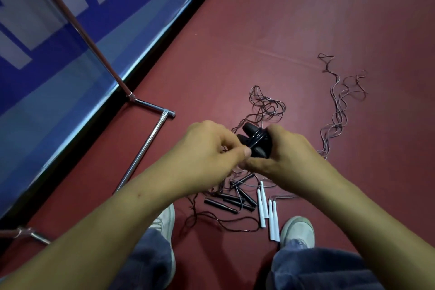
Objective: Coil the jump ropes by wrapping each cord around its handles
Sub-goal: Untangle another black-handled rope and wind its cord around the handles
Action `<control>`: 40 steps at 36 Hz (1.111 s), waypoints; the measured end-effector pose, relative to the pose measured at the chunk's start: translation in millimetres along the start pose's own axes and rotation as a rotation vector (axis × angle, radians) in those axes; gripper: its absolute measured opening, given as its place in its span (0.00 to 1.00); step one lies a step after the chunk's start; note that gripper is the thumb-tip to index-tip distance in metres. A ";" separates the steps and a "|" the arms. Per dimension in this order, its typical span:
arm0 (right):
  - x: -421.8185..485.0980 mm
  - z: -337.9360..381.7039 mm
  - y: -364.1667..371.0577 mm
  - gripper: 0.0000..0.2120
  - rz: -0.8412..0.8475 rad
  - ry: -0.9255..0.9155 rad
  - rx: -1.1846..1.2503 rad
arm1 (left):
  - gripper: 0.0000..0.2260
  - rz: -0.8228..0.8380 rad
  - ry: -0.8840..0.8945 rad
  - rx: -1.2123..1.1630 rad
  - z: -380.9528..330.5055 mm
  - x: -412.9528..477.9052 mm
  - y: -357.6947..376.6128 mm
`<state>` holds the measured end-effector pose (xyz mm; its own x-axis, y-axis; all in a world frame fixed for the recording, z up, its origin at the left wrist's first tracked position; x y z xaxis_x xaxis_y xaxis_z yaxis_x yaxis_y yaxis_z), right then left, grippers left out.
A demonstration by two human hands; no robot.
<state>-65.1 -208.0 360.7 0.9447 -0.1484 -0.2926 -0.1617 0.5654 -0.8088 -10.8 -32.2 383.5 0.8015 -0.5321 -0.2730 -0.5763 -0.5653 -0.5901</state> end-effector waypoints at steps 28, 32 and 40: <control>-10.8 15.1 -21.6 0.20 -0.367 -0.210 0.155 | 0.07 0.328 -0.173 -0.735 -8.6 1.2 2.8; -9.6 12.9 -23.0 0.21 -0.355 -0.179 0.163 | 0.08 0.373 -0.141 -0.758 -8.6 -1.7 3.8; -8.9 23.6 -26.2 0.14 -0.293 -0.139 0.413 | 0.09 0.210 -0.079 -0.704 -2.8 5.2 -0.1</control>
<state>-62.6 -202.4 396.5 0.9668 -0.2555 0.0088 0.2148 0.7933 -0.5697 -7.1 -36.7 384.2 0.6567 -0.6416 -0.3963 -0.6635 -0.7414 0.1008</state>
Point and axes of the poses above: each hand's wrist, its own x-axis towards the middle knuckle, its own y-axis out of the palm, z = x × y, the point moved 1 cm from there along x, towards the middle knuckle, and after that the axes turned 5 degrees about -y, right-handed, at the moved point
